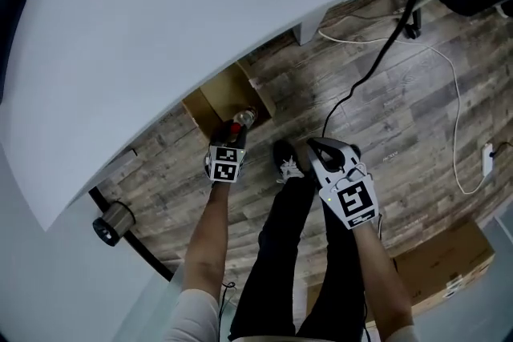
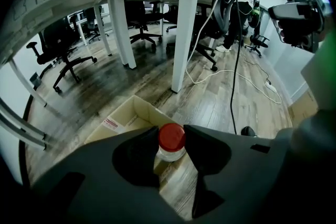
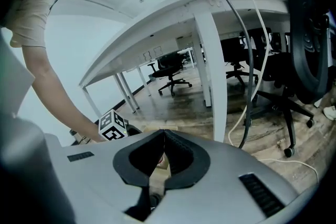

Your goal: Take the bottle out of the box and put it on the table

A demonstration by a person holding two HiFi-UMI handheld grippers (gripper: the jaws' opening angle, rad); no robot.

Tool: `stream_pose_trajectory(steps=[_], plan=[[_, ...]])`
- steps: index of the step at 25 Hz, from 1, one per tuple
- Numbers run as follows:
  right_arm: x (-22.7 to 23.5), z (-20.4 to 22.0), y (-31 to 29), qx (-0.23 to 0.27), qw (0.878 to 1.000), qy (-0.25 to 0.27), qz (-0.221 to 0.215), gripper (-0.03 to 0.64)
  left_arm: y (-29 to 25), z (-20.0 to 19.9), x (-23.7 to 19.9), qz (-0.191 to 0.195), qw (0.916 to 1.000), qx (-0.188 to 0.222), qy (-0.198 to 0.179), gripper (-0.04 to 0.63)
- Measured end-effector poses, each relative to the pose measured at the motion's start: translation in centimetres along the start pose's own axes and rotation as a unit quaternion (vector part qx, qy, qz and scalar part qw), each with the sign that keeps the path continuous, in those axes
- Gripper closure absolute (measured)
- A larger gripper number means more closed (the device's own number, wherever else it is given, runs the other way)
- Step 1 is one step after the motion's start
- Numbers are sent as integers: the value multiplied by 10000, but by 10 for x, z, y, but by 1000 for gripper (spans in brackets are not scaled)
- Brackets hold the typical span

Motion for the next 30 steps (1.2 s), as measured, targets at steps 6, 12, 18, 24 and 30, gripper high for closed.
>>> stream_pose_trajectory(steps=[6,12,18,24,30], plan=[[-29,-58,10,82,9999,138,27,578,70,-50,-19,99,9980,616,-31,434],[-66,-107,34,82,9992,382,69,578,159,-107,-42,292,9891,1440,46,435],[-105,-146,74,231,9992,218,243,578,255,-174,-36,624,9734,2156,-453,435],[-143,-205,109,516,9975,344,352,577,356,-231,-44,903,9535,2856,-341,434],[-173,-244,156,782,9932,488,714,578,440,-285,-40,1246,9289,3363,-917,434]])
Point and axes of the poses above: the fingertips, and each gripper's own axes: y backward along the fingers, x to its right, z out of its underside, the point moved 9 cm from there along y, backward along the fingers, and after that the axes turned 15 degrees about -z, right-handed, at the moved point
